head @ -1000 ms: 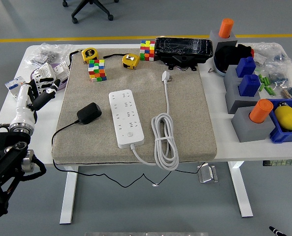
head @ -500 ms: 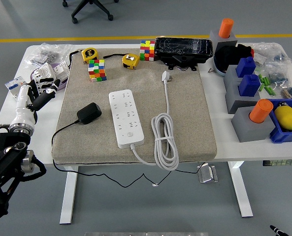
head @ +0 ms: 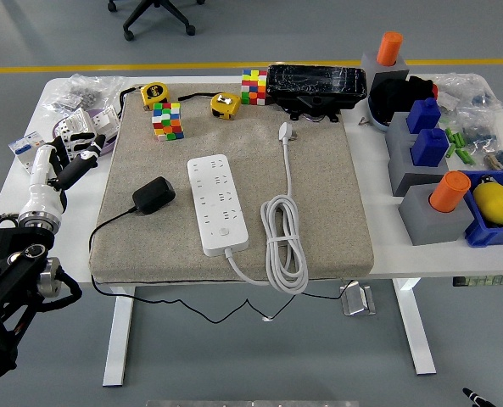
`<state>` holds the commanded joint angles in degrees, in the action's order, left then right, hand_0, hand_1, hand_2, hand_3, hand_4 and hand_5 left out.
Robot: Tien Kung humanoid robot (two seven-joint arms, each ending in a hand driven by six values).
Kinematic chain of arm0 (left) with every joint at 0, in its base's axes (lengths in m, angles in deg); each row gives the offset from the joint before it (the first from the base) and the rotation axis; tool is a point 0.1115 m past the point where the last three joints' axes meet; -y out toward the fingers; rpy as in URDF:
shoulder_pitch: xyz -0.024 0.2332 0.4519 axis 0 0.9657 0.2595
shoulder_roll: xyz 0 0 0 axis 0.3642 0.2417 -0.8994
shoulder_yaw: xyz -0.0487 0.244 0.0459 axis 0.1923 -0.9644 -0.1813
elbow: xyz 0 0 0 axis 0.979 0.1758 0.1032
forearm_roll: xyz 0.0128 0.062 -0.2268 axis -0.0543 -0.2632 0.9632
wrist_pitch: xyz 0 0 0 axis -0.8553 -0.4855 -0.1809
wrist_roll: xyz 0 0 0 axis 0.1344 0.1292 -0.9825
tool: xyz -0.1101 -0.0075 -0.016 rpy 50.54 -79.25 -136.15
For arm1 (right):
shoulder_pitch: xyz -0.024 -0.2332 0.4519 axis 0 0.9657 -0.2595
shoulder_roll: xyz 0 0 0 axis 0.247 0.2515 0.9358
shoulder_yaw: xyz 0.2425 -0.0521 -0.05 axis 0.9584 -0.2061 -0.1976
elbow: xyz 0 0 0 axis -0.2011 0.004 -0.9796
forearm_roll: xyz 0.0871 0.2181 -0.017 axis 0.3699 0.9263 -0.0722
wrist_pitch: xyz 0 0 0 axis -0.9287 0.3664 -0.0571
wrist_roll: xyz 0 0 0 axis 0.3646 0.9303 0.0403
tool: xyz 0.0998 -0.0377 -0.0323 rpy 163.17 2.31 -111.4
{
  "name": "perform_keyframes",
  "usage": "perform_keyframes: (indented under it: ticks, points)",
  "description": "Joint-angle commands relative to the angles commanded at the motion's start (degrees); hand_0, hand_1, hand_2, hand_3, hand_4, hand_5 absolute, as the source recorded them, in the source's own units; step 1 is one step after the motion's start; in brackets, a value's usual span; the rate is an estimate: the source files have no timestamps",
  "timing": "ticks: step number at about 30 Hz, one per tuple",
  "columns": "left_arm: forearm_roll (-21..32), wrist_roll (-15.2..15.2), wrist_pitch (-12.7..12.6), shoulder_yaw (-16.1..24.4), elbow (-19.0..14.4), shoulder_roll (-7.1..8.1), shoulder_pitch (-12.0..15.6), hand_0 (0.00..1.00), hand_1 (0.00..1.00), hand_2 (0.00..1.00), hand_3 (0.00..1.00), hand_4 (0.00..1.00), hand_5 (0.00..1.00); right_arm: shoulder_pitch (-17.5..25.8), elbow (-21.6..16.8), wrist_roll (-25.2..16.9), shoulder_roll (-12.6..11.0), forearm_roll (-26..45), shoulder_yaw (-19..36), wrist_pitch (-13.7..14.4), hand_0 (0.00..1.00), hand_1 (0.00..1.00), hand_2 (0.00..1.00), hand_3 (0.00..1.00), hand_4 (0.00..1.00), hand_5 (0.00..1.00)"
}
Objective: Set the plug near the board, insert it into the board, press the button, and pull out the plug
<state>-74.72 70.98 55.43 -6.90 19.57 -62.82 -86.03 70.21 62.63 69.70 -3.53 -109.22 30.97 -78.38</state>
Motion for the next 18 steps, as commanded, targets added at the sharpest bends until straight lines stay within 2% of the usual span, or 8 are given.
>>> perform_keyframes:
  ticks: [18]
  points:
    - [0.2,-0.1,0.1,0.6,-0.5,-0.12,0.0,0.463,0.543,0.539,0.56,0.808,0.357,-0.4,0.2,-0.3,0.1,0.0,0.0,0.3,0.599,0.64,0.639,0.552,0.946,0.493]
